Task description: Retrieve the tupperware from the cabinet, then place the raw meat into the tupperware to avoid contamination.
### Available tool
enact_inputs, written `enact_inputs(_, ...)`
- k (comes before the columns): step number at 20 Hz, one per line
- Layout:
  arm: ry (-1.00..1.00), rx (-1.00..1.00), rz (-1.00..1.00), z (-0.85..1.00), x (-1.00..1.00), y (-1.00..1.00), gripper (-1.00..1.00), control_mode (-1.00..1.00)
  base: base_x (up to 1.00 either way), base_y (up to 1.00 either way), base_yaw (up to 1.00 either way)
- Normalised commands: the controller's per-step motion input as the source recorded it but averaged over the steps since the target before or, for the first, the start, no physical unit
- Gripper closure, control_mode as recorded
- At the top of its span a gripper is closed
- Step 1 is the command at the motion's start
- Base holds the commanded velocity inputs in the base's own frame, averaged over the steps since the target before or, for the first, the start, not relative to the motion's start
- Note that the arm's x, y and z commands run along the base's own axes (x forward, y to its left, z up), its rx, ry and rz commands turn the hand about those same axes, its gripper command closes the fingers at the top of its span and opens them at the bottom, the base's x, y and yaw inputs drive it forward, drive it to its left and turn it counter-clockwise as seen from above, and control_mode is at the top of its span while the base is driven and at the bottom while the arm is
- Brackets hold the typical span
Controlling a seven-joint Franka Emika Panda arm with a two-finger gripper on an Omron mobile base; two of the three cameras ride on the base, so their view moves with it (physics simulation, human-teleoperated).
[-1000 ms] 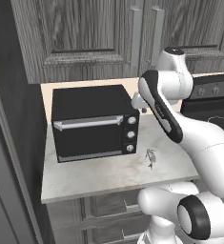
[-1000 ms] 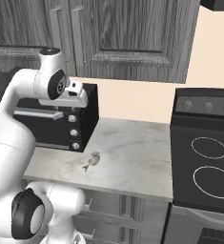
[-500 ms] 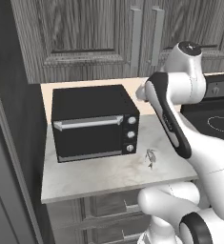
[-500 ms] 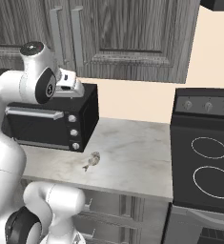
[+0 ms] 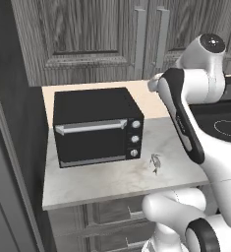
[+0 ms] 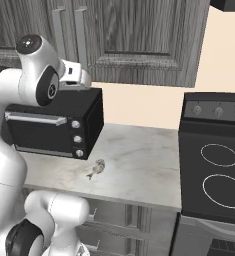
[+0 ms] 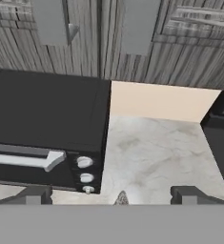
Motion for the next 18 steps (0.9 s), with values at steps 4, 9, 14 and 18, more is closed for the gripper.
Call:
enact_inputs(4, -0.1, 0.0, 0.0, 0.43, 0.0, -0.12, -1.0, -1.0, 0.0, 0.0, 0.0)
enact_inputs(9, -0.04, -0.01, 0.0, 0.29, 0.02, 0.0, -1.0, -1.0, 0.0, 0.0, 0.0)
enact_inputs(14, 0.0, 0.0, 0.0, 0.0, 0.04, 0.06, -1.0, -1.0, 0.0, 0.0, 0.0)
enact_inputs(18, -0.02, 0.0, -0.06, -0.04, 0.28, 0.13, -1.0, -1.0, 0.0, 0.0, 0.0)
